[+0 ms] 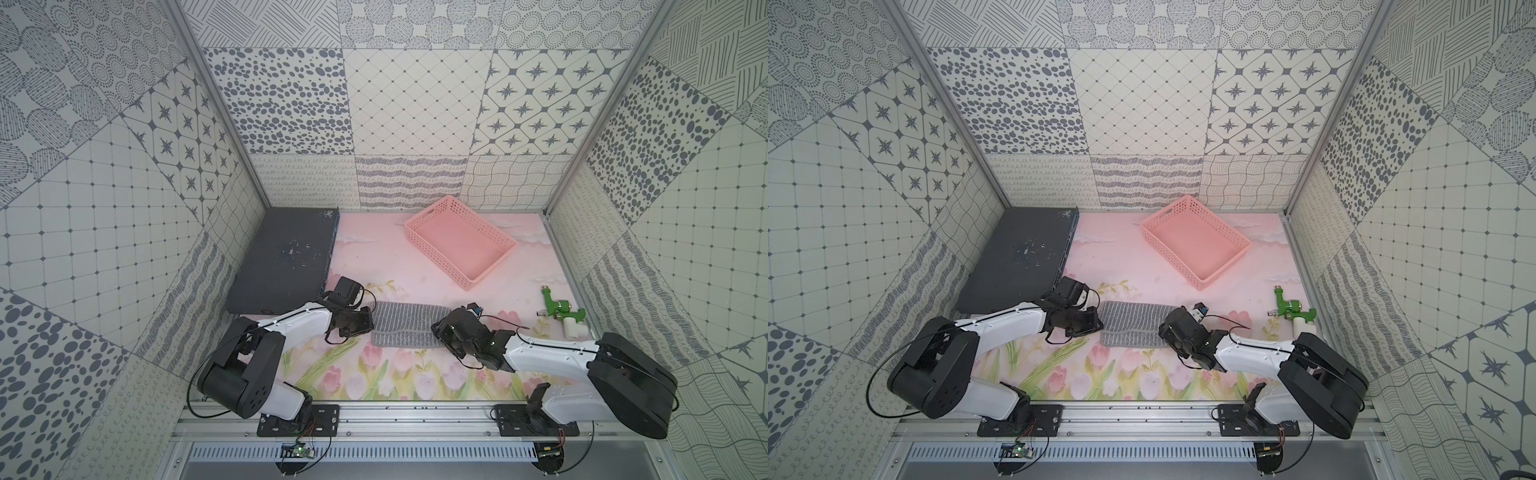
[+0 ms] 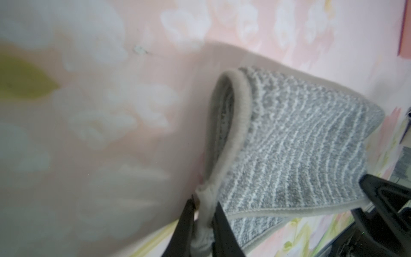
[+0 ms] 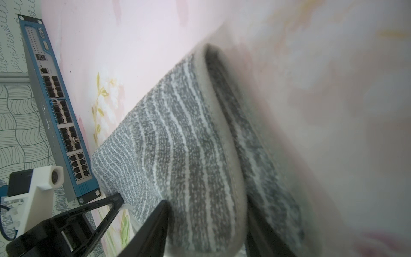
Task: Fold the square dishcloth
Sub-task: Fold the cleaning item at the center of the board.
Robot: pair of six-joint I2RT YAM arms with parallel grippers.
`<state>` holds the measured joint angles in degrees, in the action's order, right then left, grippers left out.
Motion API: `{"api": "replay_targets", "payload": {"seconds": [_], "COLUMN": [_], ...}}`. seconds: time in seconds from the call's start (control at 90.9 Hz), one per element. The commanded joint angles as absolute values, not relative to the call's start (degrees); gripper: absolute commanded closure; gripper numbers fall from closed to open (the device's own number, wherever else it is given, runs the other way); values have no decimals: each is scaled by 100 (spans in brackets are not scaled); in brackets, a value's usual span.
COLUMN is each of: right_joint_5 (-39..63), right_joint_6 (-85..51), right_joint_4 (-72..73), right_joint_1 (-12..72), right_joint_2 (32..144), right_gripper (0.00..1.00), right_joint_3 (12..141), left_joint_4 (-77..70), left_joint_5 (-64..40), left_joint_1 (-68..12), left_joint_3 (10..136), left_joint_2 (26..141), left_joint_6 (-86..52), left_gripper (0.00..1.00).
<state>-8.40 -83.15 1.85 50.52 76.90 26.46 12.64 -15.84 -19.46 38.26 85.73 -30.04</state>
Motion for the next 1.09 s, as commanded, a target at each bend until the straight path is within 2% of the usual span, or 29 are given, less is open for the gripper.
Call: {"api": "replay_targets", "payload": {"seconds": [0.0,0.044,0.33,0.396,0.495,0.583,0.66,0.792,0.858,1.078], "right_joint_5": [-1093,-1164,-1309,-1232,-1165,-1158,-1175,-1295,-1360,-1543], "right_joint_6": [-8240,-8193,-8041,-8034,-8029,-8042,-8038,-7848,-7674,-7229], "right_joint_4": [-90,-171,-183,-119,-109,-69,-53,-172,-252,-796], "right_joint_1": [5080,5080,5076,5078,5081,5080,5080,5083,5076,5046], "right_joint_2": [7527,7462,7499,7600,7693,7749,7793,7785,7752,7533], "right_gripper": [47,48,57,56,49,49,55,77,85,88], "right_joint_3": [2739,2775,2882,2928,3004,2997,2993,3066,3190,3507], "left_joint_4": [1510,1544,1817,1843,1863,1848,1829,1828,1849,1867], "left_joint_5": [-1748,-1778,-1886,-1906,-1923,-1934,-1935,-1959,-1992,-2195], "left_joint_1": [-1961,-1960,-1960,-1960,-1960,-1960,-1960,-1960,-1960,-1961], "left_joint_3": [3810,3829,3932,3937,3946,3917,3895,3906,3938,4008], "left_joint_2": [8596,8546,8114,8067,8050,8038,8030,8023,8020,7909], "left_joint_6": [-2933,-2933,-2944,-2960,-2966,-2979,-2995,-2997,-2989,-3132], "left_gripper": [97,100,100,100,100,100,100,100,100,100]}}
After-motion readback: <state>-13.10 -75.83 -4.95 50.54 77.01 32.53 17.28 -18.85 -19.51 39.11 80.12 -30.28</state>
